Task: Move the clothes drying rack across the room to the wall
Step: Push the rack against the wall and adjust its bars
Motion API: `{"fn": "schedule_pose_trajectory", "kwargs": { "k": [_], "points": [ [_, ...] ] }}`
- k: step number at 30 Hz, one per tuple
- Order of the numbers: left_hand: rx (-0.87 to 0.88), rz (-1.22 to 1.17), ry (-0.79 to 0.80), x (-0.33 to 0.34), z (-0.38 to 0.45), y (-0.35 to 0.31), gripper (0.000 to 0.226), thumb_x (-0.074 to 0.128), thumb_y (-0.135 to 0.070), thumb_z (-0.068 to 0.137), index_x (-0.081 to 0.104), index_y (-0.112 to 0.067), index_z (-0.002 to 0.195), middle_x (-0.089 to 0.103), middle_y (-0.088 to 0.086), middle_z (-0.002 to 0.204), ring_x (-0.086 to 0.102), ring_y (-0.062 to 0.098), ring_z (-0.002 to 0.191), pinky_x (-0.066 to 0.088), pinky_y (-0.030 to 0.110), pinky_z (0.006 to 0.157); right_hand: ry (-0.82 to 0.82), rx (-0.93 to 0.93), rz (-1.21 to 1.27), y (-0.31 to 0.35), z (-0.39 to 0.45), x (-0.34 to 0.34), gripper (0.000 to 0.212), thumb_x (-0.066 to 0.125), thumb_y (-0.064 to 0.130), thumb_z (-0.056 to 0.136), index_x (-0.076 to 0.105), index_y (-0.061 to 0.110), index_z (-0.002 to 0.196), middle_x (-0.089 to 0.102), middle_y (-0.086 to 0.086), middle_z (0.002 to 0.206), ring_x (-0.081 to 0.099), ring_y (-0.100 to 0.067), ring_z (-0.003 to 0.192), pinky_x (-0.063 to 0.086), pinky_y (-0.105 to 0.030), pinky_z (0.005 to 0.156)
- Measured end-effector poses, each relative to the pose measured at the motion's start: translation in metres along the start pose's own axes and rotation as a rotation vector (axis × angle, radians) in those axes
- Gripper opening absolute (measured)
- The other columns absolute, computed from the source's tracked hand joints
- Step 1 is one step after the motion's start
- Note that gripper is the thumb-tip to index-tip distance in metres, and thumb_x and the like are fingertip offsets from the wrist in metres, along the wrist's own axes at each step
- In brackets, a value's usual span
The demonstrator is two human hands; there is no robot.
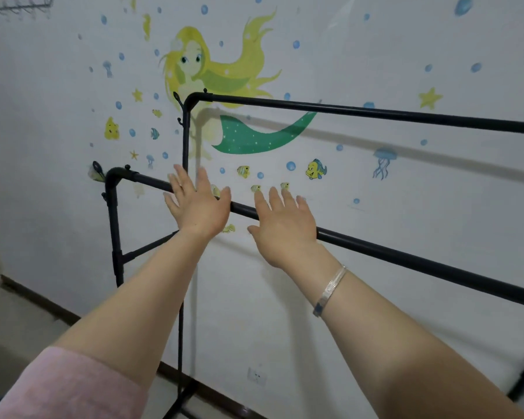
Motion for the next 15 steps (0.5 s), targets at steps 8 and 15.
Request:
{"fn": "schedule_pose_trajectory", "kwargs": {
  "k": [8, 15],
  "points": [
    [0.532, 0.062, 0.015, 0.022, -0.079, -0.111, 0.067, 0.009, -0.058, 0.094, 0.018, -0.028, 0.153, 0.002, 0.006, 0.164, -0.008, 0.026, 0.148, -0.014, 0.048, 0.113, -0.085, 0.152, -0.097, -0.091, -0.064, -0.010, 0.085, 0.025, 0.068, 0.092, -0.012, 0.020, 0.152, -0.017, -0.009, 0.160, -0.021, -0.029, 0.144, -0.016, -0.047, 0.111],
    [0.909, 0.040, 0.252, 0.036, -0.158, -0.206, 0.071, 0.010, -0.062, 0.092, 0.029, -0.026, 0.151, 0.025, 0.004, 0.160, 0.013, 0.020, 0.148, -0.003, 0.045, 0.117, -0.025, 0.365, -0.190, -0.198, -0.160, -0.018, 0.097, 0.031, 0.077, 0.085, -0.013, 0.022, 0.152, -0.020, -0.009, 0.160, -0.022, -0.029, 0.143, -0.016, -0.049, 0.111]
  ]
}}
Point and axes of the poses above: each hand's wrist, its own z-axis towards the middle knuckle, its own x-axis out of the palm, y = z × x, the point moved 2 cm from there along z, towards the middle knuckle
